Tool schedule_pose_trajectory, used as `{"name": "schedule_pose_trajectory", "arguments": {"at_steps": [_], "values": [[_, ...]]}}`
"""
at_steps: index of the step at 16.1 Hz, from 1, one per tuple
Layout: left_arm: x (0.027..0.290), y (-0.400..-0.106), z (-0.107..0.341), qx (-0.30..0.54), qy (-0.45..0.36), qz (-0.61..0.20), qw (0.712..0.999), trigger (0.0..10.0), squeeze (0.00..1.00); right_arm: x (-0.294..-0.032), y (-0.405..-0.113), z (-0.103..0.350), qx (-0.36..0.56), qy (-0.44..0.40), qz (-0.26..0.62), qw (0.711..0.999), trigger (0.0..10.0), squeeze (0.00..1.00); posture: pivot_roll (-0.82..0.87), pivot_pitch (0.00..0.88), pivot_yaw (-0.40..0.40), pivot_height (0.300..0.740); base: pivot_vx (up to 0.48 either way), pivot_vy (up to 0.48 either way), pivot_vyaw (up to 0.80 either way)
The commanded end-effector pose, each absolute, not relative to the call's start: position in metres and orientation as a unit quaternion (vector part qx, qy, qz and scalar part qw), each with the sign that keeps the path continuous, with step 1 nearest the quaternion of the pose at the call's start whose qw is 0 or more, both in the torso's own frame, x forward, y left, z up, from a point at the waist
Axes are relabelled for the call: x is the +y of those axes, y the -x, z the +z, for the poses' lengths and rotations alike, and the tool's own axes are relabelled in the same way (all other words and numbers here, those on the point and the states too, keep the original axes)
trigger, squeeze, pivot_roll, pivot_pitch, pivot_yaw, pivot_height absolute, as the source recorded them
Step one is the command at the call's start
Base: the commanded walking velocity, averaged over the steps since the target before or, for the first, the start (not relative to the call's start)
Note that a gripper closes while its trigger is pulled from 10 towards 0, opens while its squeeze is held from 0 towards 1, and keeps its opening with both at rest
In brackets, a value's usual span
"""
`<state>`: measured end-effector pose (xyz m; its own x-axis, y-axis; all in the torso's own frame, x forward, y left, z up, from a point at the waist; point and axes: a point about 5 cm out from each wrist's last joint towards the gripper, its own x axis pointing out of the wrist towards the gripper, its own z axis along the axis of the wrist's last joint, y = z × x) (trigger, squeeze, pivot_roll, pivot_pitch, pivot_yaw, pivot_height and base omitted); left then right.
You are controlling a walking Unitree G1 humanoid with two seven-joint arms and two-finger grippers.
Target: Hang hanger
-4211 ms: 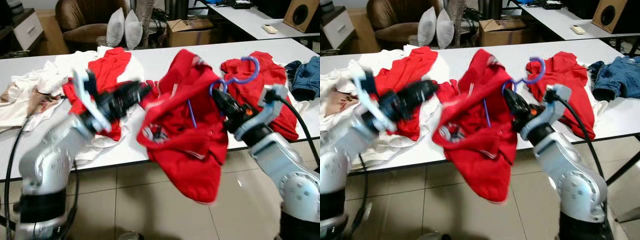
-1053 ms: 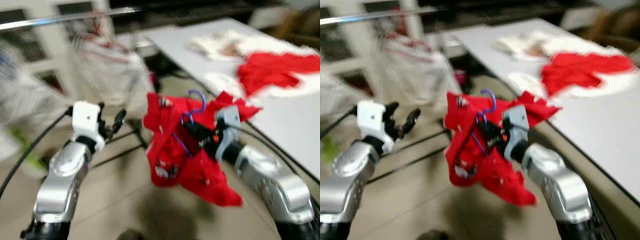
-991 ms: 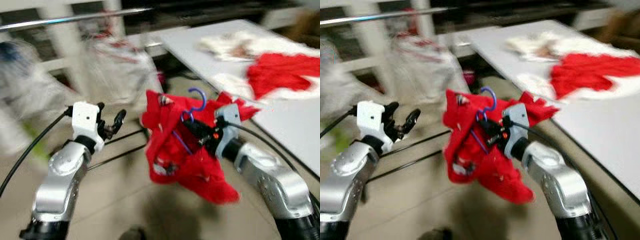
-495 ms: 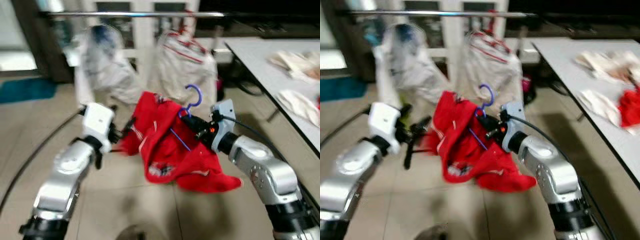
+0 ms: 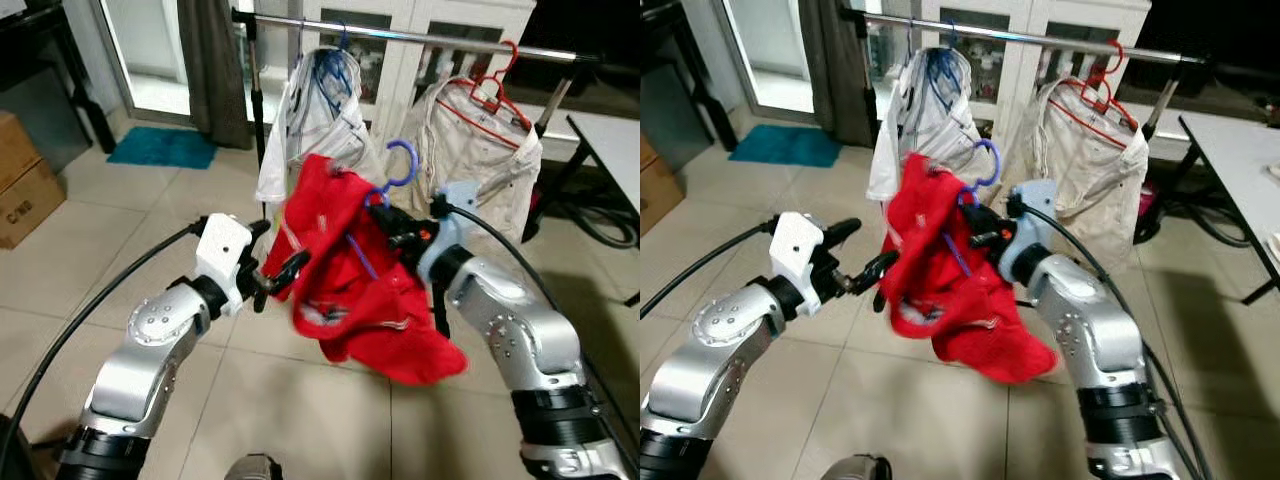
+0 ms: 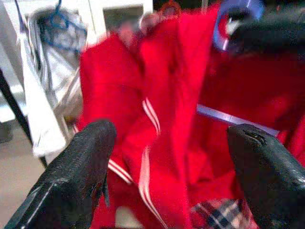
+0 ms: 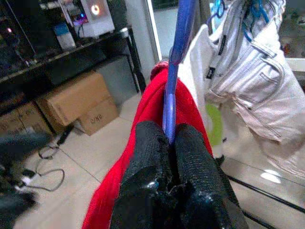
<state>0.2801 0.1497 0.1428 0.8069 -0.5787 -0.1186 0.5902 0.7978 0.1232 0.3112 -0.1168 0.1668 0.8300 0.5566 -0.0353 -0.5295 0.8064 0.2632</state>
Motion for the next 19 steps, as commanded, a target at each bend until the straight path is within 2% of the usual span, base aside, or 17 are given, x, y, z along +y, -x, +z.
{"name": "schedule_pose_trajectory", "arguments": {"at_steps": [1, 3, 5, 6, 7, 8, 12, 19], "values": [[0.147, -0.281, 0.141, 0.040, -0.086, -0.315, 0.944, 10.0, 0.00, -0.123, -0.313, 0.182, 0.026, -0.121, 0.279, 0.952, 10.0, 0.00, -0.09, 0.034, -0.039, 0.740, 0.000, 0.000, 0.00], [0.152, -0.293, 0.135, 0.049, -0.106, -0.288, 0.951, 10.0, 0.00, -0.120, -0.312, 0.185, 0.022, -0.123, 0.286, 0.950, 10.0, 0.00, -0.09, 0.039, -0.042, 0.740, 0.000, 0.000, 0.00], [0.150, -0.298, 0.132, 0.049, -0.107, -0.293, 0.949, 10.0, 0.00, -0.118, -0.311, 0.187, 0.020, -0.128, 0.291, 0.948, 10.0, 0.00, -0.10, 0.044, -0.045, 0.740, 0.000, 0.000, 0.00], [0.145, -0.303, 0.128, 0.052, -0.100, -0.314, 0.943, 1.9, 0.00, -0.118, -0.310, 0.190, 0.017, -0.134, 0.296, 0.946, 10.0, 0.00, -0.10, 0.047, -0.041, 0.740, 0.000, 0.000, 0.00], [0.143, -0.304, 0.127, 0.054, -0.098, -0.321, 0.940, 1.9, 0.00, -0.117, -0.310, 0.191, 0.016, -0.135, 0.297, 0.945, 10.0, 0.00, -0.10, 0.047, -0.040, 0.740, 0.000, 0.000, 0.00], [0.140, -0.306, 0.125, 0.058, -0.097, -0.336, 0.935, 0.0, 0.00, -0.117, -0.309, 0.192, 0.014, -0.138, 0.298, 0.945, 10.0, 0.00, -0.10, 0.047, -0.035, 0.740, 0.000, 0.000, 0.00], [0.129, -0.313, 0.114, 0.069, -0.047, -0.365, 0.927, 0.0, 0.00, -0.116, -0.308, 0.195, 0.009, -0.146, 0.296, 0.944, 10.0, 0.00, -0.10, 0.048, -0.023, 0.740, 0.000, 0.000, 0.00], [0.134, -0.326, 0.112, 0.064, -0.077, -0.354, 0.930, 0.0, 0.00, -0.113, -0.304, 0.198, 0.005, -0.157, 0.299, 0.941, 10.0, 0.00, -0.10, 0.050, -0.012, 0.740, 0.000, 0.000, 0.00]]}}
